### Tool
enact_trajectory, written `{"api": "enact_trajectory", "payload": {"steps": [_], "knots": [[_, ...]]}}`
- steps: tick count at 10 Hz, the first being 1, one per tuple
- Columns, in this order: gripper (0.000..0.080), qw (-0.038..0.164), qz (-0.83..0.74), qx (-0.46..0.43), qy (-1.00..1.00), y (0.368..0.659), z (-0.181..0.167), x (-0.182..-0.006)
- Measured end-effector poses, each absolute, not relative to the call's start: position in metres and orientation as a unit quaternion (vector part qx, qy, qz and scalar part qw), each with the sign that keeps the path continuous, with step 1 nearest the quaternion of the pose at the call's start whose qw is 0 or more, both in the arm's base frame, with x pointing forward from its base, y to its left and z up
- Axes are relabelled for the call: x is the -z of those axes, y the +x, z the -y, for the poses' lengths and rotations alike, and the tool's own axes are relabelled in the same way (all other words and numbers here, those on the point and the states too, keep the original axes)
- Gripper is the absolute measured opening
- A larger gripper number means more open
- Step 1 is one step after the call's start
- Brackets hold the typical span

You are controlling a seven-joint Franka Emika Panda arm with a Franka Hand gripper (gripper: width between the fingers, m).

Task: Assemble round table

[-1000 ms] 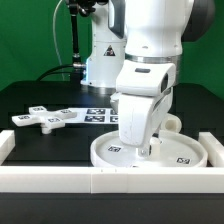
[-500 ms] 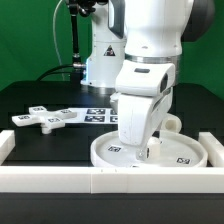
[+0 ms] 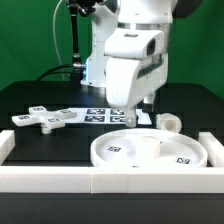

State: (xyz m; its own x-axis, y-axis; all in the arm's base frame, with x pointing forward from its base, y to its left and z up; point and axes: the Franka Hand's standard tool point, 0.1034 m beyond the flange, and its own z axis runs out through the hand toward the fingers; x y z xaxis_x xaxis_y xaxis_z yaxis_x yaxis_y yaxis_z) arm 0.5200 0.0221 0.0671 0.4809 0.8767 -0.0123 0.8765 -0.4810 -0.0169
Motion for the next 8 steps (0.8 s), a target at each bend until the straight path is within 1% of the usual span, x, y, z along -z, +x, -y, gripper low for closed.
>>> {"api": "enact_trajectory", "payload": {"steps": [1,2,3,6,8], "knots": [[0.0649,-0.003,0.5,0.003,-0.866,0.515,-0.023,-0.073],[0.0649,-0.012,0.499,0.026,-0.866,0.507,-0.026,-0.074],[0.0649,-0.007,0.492,0.015,-0.87,0.503,-0.025,-0.071],[0.0649,-0.005,0.449,0.014,-0.894,0.504,-0.026,-0.07],[0.0649,0.005,0.307,0.003,-0.952,0.499,-0.029,-0.07]]}}
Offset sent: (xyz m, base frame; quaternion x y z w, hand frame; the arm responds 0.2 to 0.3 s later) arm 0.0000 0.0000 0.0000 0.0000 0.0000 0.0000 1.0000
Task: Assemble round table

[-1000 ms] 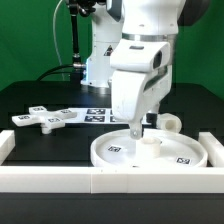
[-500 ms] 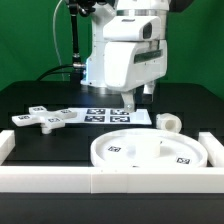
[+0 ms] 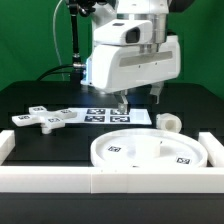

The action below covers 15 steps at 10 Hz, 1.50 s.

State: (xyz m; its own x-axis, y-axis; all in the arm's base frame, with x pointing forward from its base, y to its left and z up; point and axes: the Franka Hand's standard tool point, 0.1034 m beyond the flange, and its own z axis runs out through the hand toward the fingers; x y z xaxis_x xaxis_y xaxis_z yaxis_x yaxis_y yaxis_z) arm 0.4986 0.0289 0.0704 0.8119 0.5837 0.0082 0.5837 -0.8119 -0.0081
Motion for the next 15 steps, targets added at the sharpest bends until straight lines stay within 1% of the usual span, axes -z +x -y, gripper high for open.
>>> {"api": "enact_trajectory", "payload": {"steps": [2,5,6,8,10,13,15], "knots": [[0.0649,0.013,0.162,-0.003,-0.987,0.491,-0.045,-0.066],[0.0649,0.017,0.039,-0.003,-0.999,0.487,-0.077,-0.065],[0.0649,0.018,0.042,0.001,-0.999,0.488,-0.084,-0.064],[0.0649,0.026,-0.019,-0.001,-0.999,0.488,-0.086,-0.064],[0.0649,0.026,-0.007,-0.001,-1.0,0.487,-0.086,-0.063],[0.0649,0.03,-0.016,-0.019,-0.999,0.476,-0.09,-0.048],[0.0649,0.03,-0.014,-0.021,-0.999,0.476,-0.09,-0.048]]}}
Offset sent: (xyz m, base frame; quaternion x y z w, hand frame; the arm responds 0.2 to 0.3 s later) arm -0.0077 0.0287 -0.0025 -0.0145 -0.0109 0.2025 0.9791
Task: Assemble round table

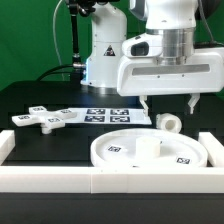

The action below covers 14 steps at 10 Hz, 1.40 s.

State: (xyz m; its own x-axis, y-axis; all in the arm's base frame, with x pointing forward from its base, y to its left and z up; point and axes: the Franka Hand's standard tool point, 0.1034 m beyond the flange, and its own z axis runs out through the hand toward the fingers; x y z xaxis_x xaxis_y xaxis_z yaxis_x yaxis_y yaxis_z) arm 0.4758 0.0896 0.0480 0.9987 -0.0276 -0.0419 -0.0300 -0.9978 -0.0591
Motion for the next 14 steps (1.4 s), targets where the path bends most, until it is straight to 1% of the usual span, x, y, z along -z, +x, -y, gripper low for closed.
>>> {"api": "enact_trajectory", "payload": {"steps": [1,3,4,6,7,8,9,11,14], "knots": [[0.0649,0.027,-0.012,-0.058,-0.998,0.47,-0.089,-0.048],[0.0649,0.02,-0.022,-0.133,-0.991,0.47,-0.089,-0.051],[0.0649,0.006,-0.026,-0.18,-0.983,0.471,-0.088,-0.053],[0.0649,0.005,-0.024,-0.249,-0.968,0.473,-0.087,-0.052],[0.0649,0.004,-0.023,-0.27,-0.963,0.472,-0.087,-0.051],[0.0649,0.007,-0.023,-0.309,-0.951,0.467,-0.087,-0.05],[0.0649,0.02,-0.026,-0.336,-0.941,0.467,-0.089,-0.045],[0.0649,0.017,-0.023,-0.388,-0.921,0.458,-0.09,-0.034],[0.0649,0.017,-0.02,-0.4,-0.916,0.458,-0.095,-0.021]]}}
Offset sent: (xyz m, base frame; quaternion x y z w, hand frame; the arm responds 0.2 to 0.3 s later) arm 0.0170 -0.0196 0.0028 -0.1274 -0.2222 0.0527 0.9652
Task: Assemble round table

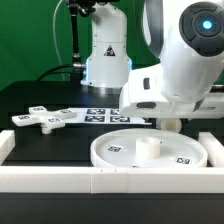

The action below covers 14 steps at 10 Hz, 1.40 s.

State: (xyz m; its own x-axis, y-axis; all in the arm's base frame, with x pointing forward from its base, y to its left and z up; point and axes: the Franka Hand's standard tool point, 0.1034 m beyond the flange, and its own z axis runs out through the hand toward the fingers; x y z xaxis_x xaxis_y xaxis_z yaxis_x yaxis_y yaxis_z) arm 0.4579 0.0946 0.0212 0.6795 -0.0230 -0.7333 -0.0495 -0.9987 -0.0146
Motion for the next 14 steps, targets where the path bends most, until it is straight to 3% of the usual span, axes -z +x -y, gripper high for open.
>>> {"api": "enact_trajectory", "payload": {"steps": [6,7,8,10,11,14], "knots": [[0.0634,0.015,-0.02,-0.405,-0.914,0.451,-0.095,-0.009],[0.0464,0.015,-0.02,-0.403,-0.915,0.452,-0.095,-0.009],[0.0407,0.015,-0.02,-0.403,-0.915,0.452,-0.096,-0.009],[0.0407,0.015,-0.019,-0.401,-0.916,0.453,-0.096,-0.01],[0.0407,0.016,-0.018,-0.397,-0.917,0.457,-0.097,-0.017],[0.0407,0.037,0.02,-0.392,-0.919,0.471,-0.084,-0.069]]}}
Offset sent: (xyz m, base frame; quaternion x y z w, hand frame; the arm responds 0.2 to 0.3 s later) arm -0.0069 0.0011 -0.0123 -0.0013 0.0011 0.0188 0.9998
